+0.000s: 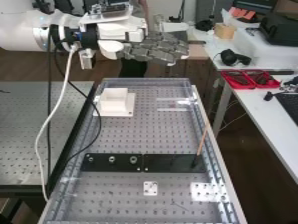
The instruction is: Grab the pcb board and place it in the clear container
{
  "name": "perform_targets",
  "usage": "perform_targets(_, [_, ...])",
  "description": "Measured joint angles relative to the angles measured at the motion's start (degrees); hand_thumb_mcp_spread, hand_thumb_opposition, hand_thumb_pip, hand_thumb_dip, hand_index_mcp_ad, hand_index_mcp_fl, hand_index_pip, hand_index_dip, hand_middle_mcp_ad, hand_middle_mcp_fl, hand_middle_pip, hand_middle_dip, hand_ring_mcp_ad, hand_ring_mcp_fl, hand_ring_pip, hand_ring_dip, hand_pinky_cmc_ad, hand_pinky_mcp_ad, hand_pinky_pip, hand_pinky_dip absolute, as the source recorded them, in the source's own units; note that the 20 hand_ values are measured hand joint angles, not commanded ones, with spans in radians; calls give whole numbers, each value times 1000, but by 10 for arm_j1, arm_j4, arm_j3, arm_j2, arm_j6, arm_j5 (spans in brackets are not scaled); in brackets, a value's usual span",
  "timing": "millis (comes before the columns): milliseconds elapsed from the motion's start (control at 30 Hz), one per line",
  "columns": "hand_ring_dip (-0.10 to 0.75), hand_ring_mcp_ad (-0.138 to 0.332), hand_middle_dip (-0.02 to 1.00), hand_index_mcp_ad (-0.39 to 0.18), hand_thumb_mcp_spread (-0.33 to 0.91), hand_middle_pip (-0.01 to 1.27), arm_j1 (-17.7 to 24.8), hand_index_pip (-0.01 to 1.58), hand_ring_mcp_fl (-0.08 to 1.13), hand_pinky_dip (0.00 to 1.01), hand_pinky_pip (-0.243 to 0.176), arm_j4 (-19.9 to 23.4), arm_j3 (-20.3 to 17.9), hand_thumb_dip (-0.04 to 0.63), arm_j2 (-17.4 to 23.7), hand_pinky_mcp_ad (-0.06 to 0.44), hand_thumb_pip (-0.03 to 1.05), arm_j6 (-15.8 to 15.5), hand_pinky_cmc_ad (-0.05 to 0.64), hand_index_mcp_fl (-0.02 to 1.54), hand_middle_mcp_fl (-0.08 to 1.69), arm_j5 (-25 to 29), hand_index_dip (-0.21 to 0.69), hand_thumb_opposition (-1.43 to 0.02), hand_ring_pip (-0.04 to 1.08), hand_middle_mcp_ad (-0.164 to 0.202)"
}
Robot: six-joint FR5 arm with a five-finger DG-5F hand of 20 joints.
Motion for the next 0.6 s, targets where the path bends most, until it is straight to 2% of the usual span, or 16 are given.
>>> perform_targets(600, [37, 168, 173, -173, 517, 129, 3, 120, 0, 211, -75, 12, -11, 188, 7, 134, 279, -1, 295, 239, 51, 11, 412, -728, 94, 3])
